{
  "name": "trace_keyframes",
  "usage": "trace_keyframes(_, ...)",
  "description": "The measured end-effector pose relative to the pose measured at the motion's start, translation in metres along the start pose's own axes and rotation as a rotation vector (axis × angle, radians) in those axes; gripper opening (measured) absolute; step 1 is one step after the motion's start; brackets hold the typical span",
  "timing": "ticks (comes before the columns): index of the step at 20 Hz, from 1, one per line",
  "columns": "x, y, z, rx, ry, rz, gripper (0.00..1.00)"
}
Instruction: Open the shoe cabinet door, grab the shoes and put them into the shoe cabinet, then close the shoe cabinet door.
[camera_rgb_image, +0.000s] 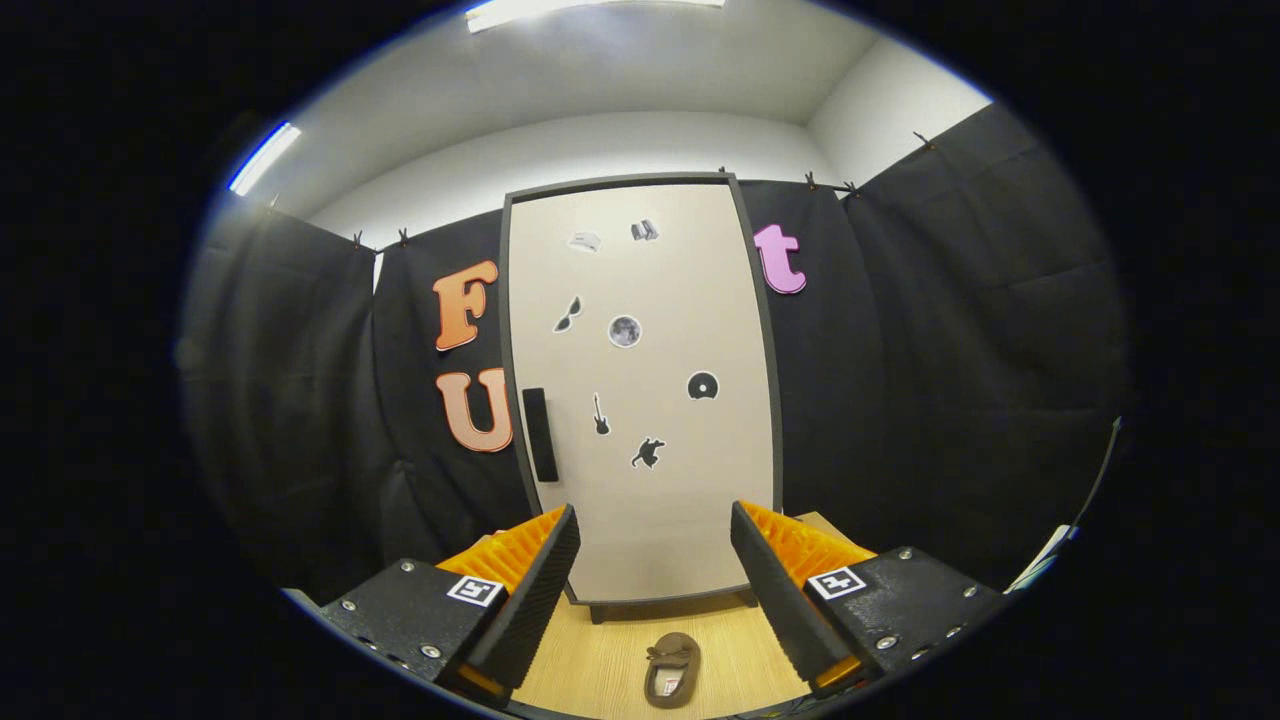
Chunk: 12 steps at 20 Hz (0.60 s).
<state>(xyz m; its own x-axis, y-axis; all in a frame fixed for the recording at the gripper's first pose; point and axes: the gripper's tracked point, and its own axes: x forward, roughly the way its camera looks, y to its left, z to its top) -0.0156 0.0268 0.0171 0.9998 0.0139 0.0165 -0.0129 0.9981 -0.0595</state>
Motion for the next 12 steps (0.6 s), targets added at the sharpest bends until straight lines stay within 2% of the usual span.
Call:
trace_keyframes(5,-0.003,0.015,0.007,-0.045,-0.008,0.008,0.95)
trace_keyframes(12,0.004,0.021,0.007,-0.04,-0.003,0.012,0.95)
